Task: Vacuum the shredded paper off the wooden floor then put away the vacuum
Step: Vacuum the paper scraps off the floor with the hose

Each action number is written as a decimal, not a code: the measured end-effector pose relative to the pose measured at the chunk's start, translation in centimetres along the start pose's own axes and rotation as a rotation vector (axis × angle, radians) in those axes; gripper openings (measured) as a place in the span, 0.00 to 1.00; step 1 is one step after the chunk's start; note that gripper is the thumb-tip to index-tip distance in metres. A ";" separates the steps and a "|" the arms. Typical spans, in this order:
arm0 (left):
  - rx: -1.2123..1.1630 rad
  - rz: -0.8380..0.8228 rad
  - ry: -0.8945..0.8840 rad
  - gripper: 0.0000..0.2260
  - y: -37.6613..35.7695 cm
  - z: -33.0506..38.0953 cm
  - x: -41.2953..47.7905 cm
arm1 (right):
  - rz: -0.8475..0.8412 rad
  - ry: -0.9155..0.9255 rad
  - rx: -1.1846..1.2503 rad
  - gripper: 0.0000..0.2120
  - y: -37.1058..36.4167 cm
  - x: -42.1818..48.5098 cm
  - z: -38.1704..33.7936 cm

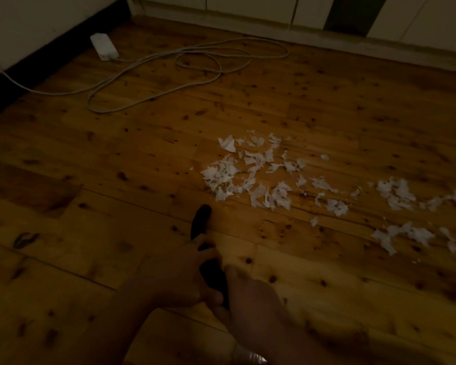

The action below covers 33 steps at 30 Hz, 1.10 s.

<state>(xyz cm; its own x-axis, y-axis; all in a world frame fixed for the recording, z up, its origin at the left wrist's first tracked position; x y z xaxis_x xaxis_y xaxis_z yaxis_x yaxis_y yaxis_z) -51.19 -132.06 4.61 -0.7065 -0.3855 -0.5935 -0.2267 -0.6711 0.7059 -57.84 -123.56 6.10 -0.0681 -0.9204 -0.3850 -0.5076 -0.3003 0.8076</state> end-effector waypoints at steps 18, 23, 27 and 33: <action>-0.028 0.018 -0.075 0.27 -0.4 2.8 0.3 | 0.079 0.008 -0.077 0.24 0.2 -1.2 2.0; -0.061 0.023 -0.089 0.26 -0.4 3.3 0.3 | 0.080 -0.007 -0.079 0.24 0.4 -1.4 2.3; -0.057 0.048 -0.109 0.27 -0.4 3.6 0.7 | 0.079 -0.022 -0.084 0.26 0.8 -1.6 2.8; -0.108 0.054 -0.133 0.27 -0.7 4.2 1.4 | 0.081 -0.025 -0.087 0.25 1.2 -2.0 3.6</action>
<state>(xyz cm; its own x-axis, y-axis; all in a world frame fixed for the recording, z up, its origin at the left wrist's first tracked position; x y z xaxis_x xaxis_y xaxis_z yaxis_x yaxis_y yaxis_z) -54.84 -129.50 4.86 -0.8000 -0.3406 -0.4940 -0.1176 -0.7183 0.6857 -61.44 -121.19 6.17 -0.1278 -0.9362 -0.3275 -0.4229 -0.2472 0.8718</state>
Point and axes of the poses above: each hand's wrist, its own x-axis towards the middle knuckle, its own y-axis out of the back of the hand, z = x × y, the point moved 8 cm from there along x, towards the middle knuckle, and after that the axes turned 3 degrees about y, right-handed, at the moved point
